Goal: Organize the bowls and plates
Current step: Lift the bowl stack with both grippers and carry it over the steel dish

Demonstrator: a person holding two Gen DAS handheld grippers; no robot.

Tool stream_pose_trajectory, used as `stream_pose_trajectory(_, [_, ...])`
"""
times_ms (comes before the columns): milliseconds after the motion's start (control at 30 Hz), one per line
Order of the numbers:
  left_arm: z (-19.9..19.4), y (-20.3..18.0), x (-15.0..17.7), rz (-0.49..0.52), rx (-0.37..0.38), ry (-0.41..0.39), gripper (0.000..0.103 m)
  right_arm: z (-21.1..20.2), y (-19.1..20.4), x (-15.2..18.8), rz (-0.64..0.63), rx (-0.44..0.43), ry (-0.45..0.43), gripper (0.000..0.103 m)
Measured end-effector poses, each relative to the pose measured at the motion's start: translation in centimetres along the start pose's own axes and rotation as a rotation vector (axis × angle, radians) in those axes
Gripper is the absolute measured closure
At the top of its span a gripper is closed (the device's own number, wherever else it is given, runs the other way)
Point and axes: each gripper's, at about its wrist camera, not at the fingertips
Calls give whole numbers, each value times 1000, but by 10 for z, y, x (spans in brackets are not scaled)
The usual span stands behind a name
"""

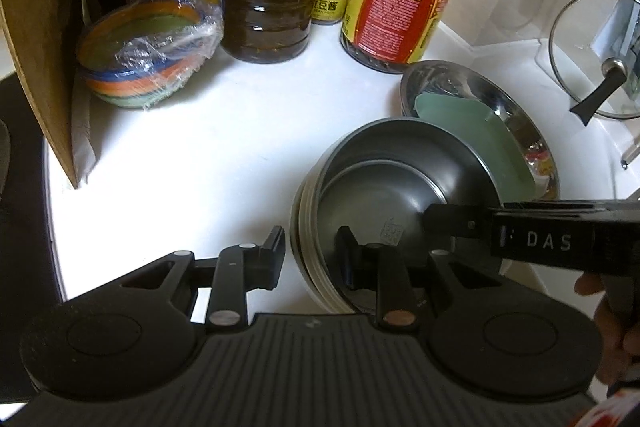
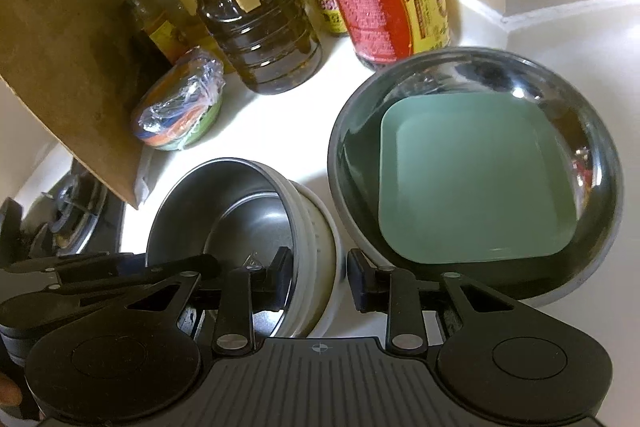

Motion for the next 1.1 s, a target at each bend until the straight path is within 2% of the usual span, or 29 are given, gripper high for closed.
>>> stream_pose_trajectory(67, [0,-3,1,13,-27,-17,78,-1,3,4,18,18,-25,73])
stream_pose_trajectory(233, [1,1,2,-16,-28,-33,77,-2,5,12,65,41,-84,73])
stream_pose_trajectory(367, [1,-3,0,17,-47,-32,78,-2,8,16,83,65,-117,73])
stream_pose_trajectory(467, [1,-5,2,31,-25,-34,78,-2,9,18,101,74,-132,74])
stream_pose_trajectory(700, [1,4,4,-39,14,-44,78,-2,0,21,179,39,-145,73])
stream_pose_trajectory(1100, [-3,6,9,-71,-7,-59,77,-2,1,24,158,17,-171,75])
Point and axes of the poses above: each gripper's, at about its wrist camera, not at the fingertips, and z roughly the way its jaws point, y to its left, x to its underside, and after that the axes turned 5 degrees about z, right-handed
